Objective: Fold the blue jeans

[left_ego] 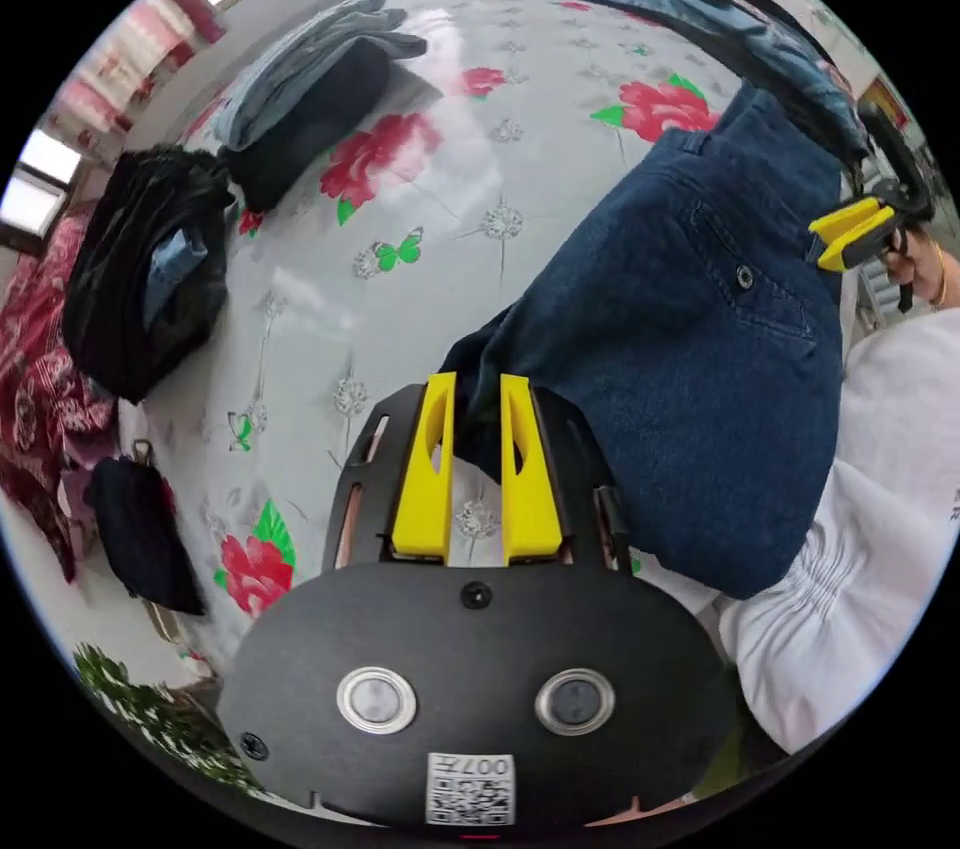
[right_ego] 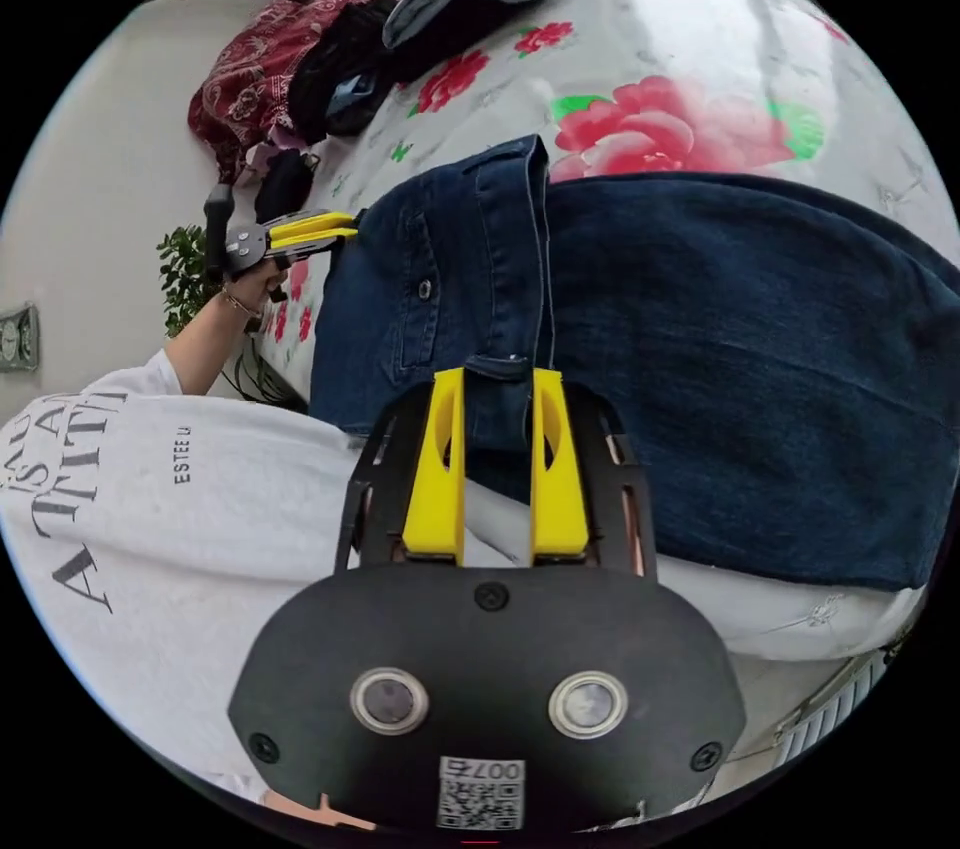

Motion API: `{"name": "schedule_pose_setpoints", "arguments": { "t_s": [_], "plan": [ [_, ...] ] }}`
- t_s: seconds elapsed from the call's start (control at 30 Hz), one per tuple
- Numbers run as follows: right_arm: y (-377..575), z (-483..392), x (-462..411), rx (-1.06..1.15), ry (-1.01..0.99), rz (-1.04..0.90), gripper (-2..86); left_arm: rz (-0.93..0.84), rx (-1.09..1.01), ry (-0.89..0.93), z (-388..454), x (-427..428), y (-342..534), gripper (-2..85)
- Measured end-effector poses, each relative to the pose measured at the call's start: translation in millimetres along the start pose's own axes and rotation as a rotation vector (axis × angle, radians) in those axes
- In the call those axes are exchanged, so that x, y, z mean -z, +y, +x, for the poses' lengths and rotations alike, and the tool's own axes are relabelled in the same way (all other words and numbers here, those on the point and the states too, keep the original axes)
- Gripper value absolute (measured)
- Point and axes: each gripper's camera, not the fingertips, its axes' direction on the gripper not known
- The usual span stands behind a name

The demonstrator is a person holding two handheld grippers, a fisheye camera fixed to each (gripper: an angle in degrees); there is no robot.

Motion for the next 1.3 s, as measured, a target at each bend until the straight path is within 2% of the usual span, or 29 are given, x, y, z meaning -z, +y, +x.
{"name": "schedule_pose_setpoints", "arguments": {
  "t_s": [0.1, 0.2, 0.27, 0.37, 0.53, 0.67, 0.73, 0.83, 0.97, 1.03, 1.13, 1.2, 1.3],
  "plan": [
    [10, 9, 20, 0.02, 0.054, 0.018, 7.3, 0.107, 0.187, 0.08, -14, 31, 31, 8.3],
    [11, 24, 6, 0.032, 0.024, -0.068, 6.4, 0.163, 0.23, 0.159, 6, 52, 59, 8.7],
    [8, 26, -10, 0.042, -0.007, -0.13, 5.4, 0.146, 0.219, 0.2, 28, 57, 70, 9.5],
    [4, 13, 0, 0.1, 0.064, -0.15, 2.8, 0.108, 0.16, 0.228, 70, 64, 77, 10.9],
    [26, 6, 84, 0.161, -0.122, -0.008, 0.6, 0.044, 0.083, 0.201, 110, 67, 75, 11.5],
    [45, 29, 73, 0.13, -0.028, -0.061, 0.6, -0.044, 0.064, 0.134, 110, 47, 76, 11.0],
    [52, 69, 48, -0.009, -0.068, -0.077, 1.3, -0.059, 0.098, 0.179, 103, 30, 75, 10.8],
    [70, 96, 85, -0.091, -0.234, 0.1, 2.7, -0.085, 0.141, 0.198, 92, 34, 69, 10.7],
    [115, 135, 162, -0.161, -0.148, 0.341, 4.5, -0.047, 0.194, 0.143, 87, 55, 71, 8.5],
    [166, 185, 214, -0.379, -0.015, 0.56, 5.5, 0.022, 0.273, 0.164, 79, 72, 79, 7.9],
    [236, 249, 251, -0.688, 0.011, 0.772, 7.1, 0.078, 0.404, 0.248, 63, 84, 91, 7.5],
    [262, 276, 253, -0.789, -0.009, 0.813, 7.7, 0.097, 0.48, 0.295, 52, 85, 99, 7.2],
    [276, 298, 245, -0.814, -0.056, 0.865, 8.4, 0.091, 0.598, 0.363, 35, 83, 109, 6.7]
  ]
}}
